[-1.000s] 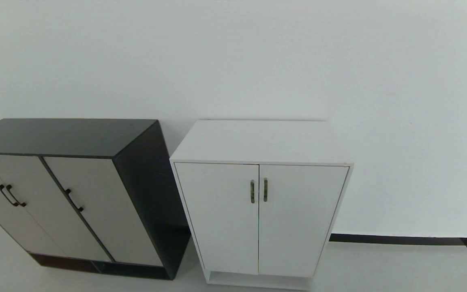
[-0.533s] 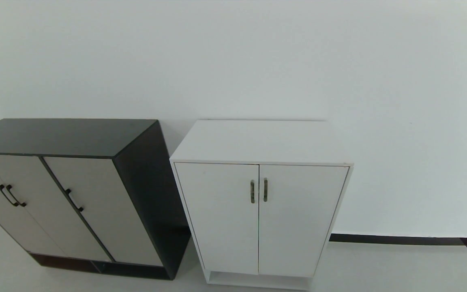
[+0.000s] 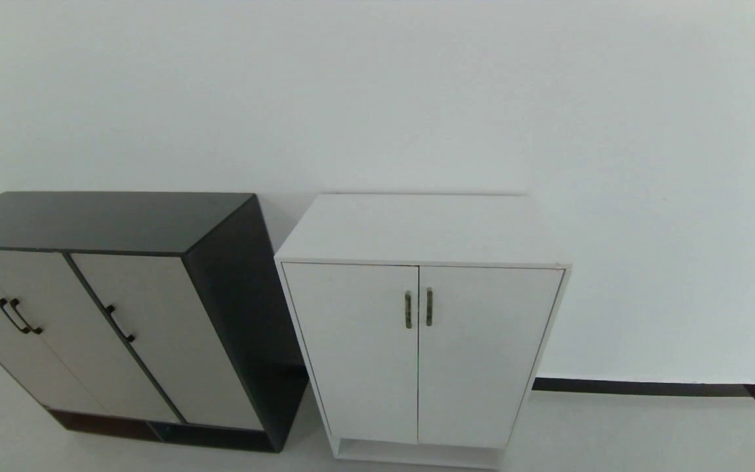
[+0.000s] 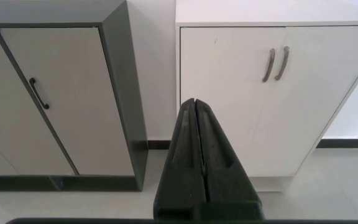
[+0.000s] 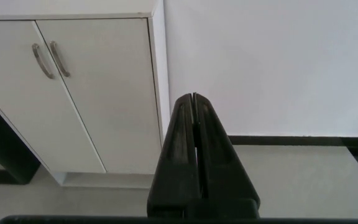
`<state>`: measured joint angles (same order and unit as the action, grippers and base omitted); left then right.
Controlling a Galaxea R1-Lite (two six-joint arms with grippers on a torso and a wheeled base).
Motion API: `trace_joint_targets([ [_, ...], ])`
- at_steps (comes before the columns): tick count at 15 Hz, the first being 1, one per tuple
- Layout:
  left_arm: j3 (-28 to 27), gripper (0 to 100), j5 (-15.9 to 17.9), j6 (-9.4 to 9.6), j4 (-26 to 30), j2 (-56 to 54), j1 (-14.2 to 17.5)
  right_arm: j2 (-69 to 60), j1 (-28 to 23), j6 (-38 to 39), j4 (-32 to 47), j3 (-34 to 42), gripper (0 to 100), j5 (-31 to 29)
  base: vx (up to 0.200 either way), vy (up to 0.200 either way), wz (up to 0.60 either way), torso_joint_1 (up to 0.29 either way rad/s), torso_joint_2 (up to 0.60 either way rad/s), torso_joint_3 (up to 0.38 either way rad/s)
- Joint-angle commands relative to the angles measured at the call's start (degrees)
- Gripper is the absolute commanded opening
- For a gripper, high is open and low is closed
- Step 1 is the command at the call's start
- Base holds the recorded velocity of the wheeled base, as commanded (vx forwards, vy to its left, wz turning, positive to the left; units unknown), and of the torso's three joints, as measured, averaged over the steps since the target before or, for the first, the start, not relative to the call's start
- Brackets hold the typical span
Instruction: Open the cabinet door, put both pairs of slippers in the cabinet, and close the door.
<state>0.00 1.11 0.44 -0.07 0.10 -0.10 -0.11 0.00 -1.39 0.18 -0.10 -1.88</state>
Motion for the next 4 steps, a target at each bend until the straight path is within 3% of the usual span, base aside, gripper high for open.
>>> trace_joint_targets([
  [1, 0.00, 0, -0.05, 0.00, -0.01, -0.01, 0.01, 0.20, 0.00, 0.07, -0.01, 0.01, 0, 0.03, 0.000, 0.000, 0.00, 0.000, 0.00, 0.000],
  [4, 0.00, 0, 0.03, 0.00, -0.01, -0.01, 0.01, 0.20, 0.00, 0.34, -0.01, 0.10, 0, 0.03, 0.000, 0.000, 0.00, 0.000, 0.00, 0.000],
])
